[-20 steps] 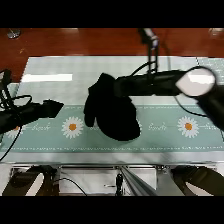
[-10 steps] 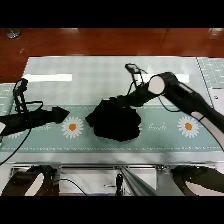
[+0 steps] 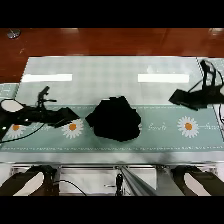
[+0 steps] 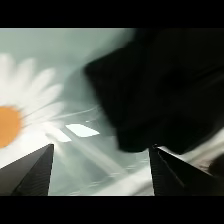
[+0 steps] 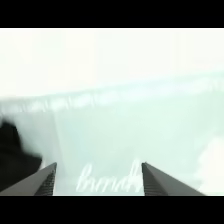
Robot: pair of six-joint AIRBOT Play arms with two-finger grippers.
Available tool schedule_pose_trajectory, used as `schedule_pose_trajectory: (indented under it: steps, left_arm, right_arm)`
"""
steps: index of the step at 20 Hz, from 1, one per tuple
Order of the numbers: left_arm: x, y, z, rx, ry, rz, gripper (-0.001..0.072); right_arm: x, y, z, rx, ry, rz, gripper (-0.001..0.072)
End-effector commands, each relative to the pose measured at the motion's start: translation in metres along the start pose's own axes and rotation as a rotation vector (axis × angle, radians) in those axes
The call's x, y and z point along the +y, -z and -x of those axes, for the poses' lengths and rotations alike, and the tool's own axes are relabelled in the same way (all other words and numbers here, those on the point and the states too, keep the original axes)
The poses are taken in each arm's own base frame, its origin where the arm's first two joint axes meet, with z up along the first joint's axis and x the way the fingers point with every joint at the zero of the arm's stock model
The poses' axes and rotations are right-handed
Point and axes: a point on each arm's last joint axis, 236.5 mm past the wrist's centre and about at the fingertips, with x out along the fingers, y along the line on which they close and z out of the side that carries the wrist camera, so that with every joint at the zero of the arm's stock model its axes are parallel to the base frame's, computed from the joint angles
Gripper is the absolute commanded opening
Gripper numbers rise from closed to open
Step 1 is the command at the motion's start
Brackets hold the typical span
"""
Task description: Fold the shirts.
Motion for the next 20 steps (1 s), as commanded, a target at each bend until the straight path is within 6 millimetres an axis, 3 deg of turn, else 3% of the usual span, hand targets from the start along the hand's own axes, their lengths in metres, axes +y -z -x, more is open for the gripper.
schedule_pose_trajectory:
  steps: [1,5,9,10,11,14,20]
  left_arm:
    - [-0.035,-0.004,-0.042,0.044,0.226,0.051,0.0702]
    - [-0.036,-0.007,-0.077,0.085,0.177,0.005,0.0702]
    - [-0.042,-0.010,-0.089,0.116,0.176,-0.017,0.0688]
    - [-0.044,-0.010,-0.090,0.124,0.180,-0.026,0.0432]
    - [-0.046,-0.010,-0.089,0.127,0.189,-0.073,0.0023]
    - [-0.053,-0.014,-0.085,0.125,0.209,-0.128,0.0022]
    - [-0.058,-0.015,-0.082,0.128,0.219,-0.137,0.0022]
  right_arm:
    - [-0.002,0.052,-0.026,0.038,-0.130,-0.137,0.0618]
    - [0.012,0.083,-0.043,0.114,-0.223,-0.158,0.0618]
    - [0.012,0.104,-0.052,0.166,-0.240,-0.184,0.0618]
    - [0.012,0.102,-0.054,0.153,-0.244,-0.194,0.0618]
    - [0.013,0.097,-0.055,0.132,-0.251,-0.207,0.0618]
    - [0.033,0.094,-0.066,0.155,-0.322,-0.248,0.0618]
    - [0.081,0.086,-0.110,0.259,-0.358,-0.134,0.0618]
